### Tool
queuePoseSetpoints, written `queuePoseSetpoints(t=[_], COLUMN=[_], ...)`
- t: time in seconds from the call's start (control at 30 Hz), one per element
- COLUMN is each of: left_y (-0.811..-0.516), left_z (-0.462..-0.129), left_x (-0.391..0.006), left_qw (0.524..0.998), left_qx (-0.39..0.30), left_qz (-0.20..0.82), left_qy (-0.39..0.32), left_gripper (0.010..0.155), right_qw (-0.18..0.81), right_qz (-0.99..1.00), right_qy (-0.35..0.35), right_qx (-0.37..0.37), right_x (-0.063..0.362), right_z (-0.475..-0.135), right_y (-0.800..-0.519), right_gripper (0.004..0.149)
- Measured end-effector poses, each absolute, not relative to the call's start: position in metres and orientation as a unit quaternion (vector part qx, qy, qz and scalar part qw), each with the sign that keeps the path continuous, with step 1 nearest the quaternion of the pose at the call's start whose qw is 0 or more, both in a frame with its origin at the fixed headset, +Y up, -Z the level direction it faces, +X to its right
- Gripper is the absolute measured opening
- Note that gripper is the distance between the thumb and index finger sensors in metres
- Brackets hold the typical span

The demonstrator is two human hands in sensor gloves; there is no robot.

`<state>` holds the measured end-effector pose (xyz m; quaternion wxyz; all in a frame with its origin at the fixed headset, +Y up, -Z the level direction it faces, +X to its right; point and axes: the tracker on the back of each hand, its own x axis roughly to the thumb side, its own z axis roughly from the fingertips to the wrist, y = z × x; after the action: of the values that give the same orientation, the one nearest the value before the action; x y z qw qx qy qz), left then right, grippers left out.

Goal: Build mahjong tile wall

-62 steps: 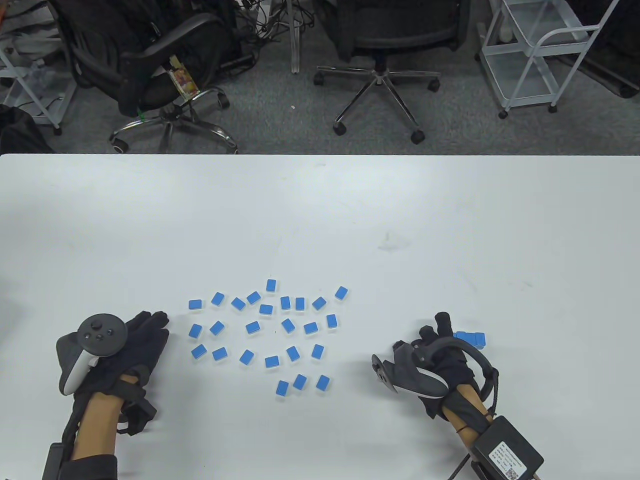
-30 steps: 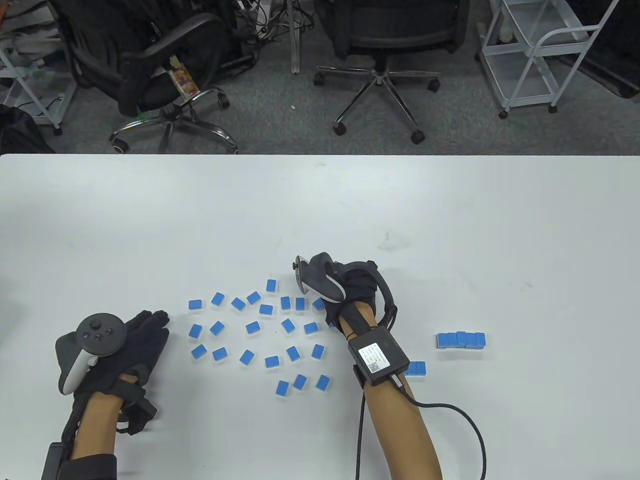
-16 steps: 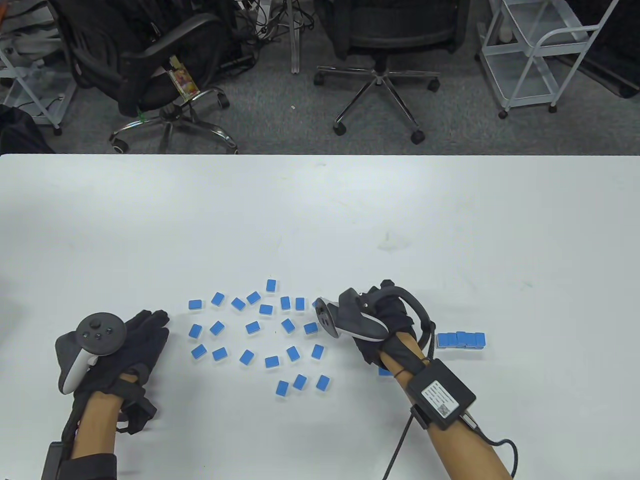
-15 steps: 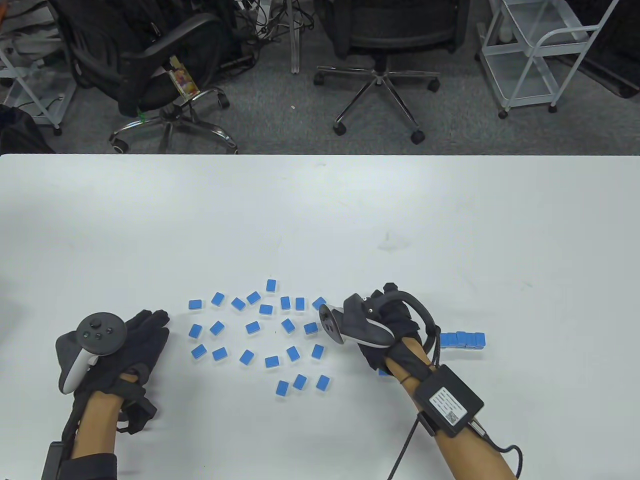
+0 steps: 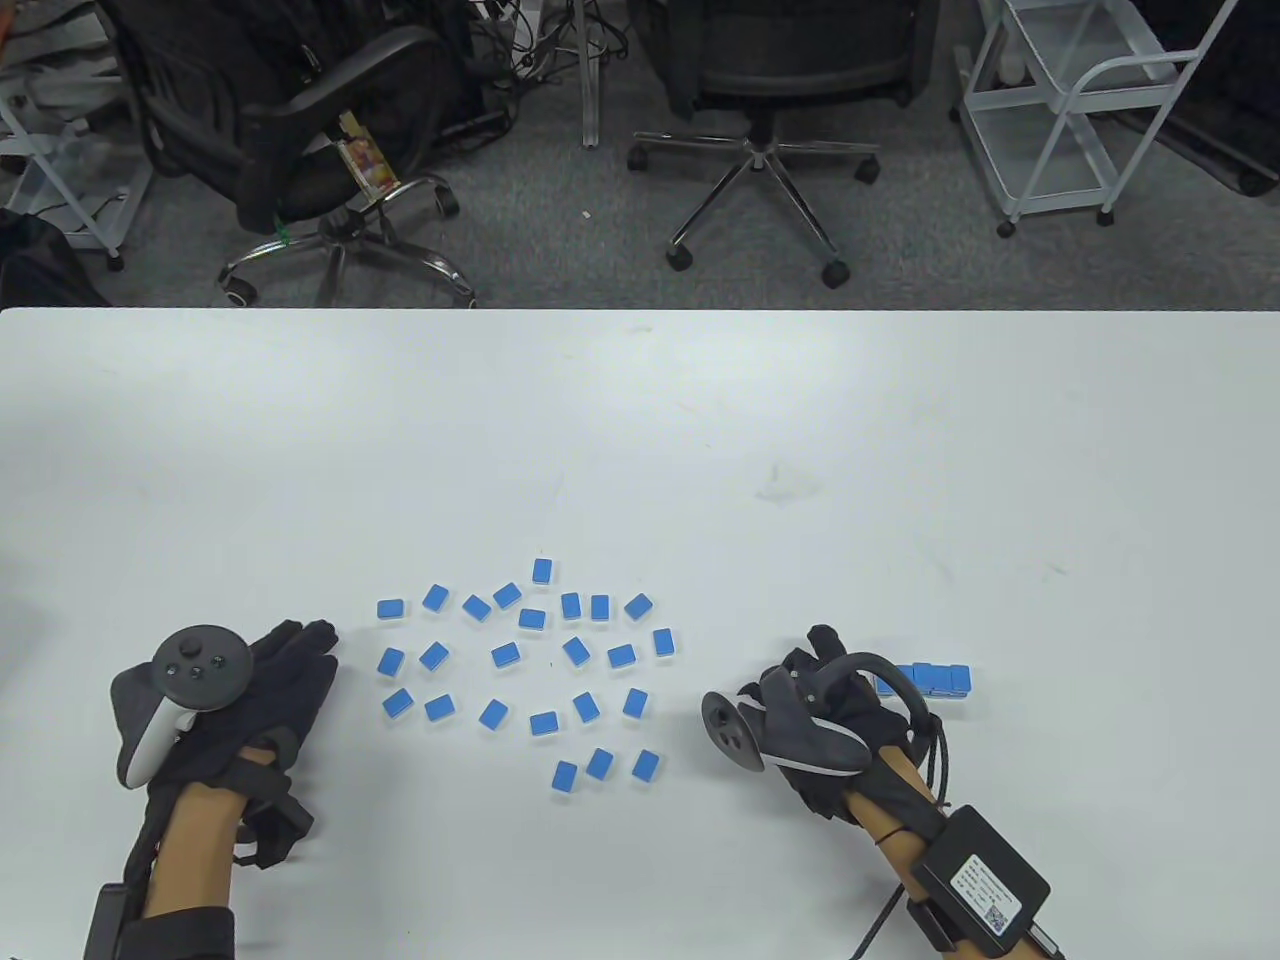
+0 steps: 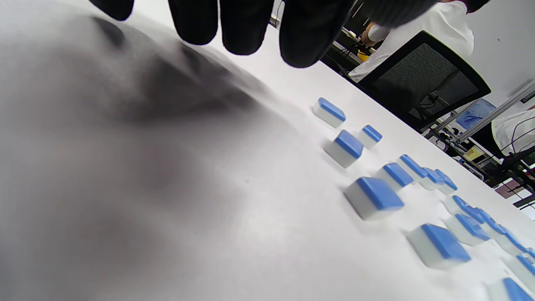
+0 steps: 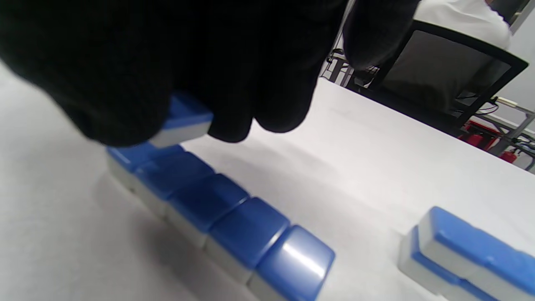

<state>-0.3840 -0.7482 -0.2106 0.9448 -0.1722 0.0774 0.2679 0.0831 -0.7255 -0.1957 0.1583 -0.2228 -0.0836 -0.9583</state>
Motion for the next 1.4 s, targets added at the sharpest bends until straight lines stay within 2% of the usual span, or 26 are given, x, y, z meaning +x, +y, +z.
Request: queuePoseSetpoints(t=[0.6,0.8,0.9,1.1,1.3,1.4], left_y=[-0.748,-0.748,-0.748,-0.748,-0.747,-0.747], left_z=[-0.211,-0.211,-0.210,-0.211,-0.209,-0.210], left_x=[-0.384,-0.384,-0.384,-0.384,-0.387,-0.387], left_qw=[0.945,0.945,0.945,0.945,0.945,0.945], left_qx=[-0.172,-0.172,-0.171,-0.172,-0.170,-0.171], left_qz=[0.269,0.268,0.268,0.267,0.268,0.266], left_qy=[0.077,0.076,0.076,0.079,0.081,0.079], left_gripper=[0.065,0.065,0.065,0.065,0.065,0.065], right_qw=[0.170,0.178,0.158,0.156,0.170,0.203], right_qz=[-0.953,-0.952,-0.957,-0.956,-0.945,-0.933], right_qy=[-0.079,-0.097,-0.078,-0.045,0.002,0.028], right_qx=[-0.237,-0.229,-0.230,-0.244,-0.281,-0.295], right_x=[0.078,0.078,0.075,0.047,0.005,-0.014], right_z=[-0.190,-0.188,-0.184,-0.166,-0.146,-0.143], right_y=[-0.728,-0.729,-0.722,-0.715,-0.724,-0.733], right_gripper=[0.054,0.059,0.061,0.061,0.066,0.063])
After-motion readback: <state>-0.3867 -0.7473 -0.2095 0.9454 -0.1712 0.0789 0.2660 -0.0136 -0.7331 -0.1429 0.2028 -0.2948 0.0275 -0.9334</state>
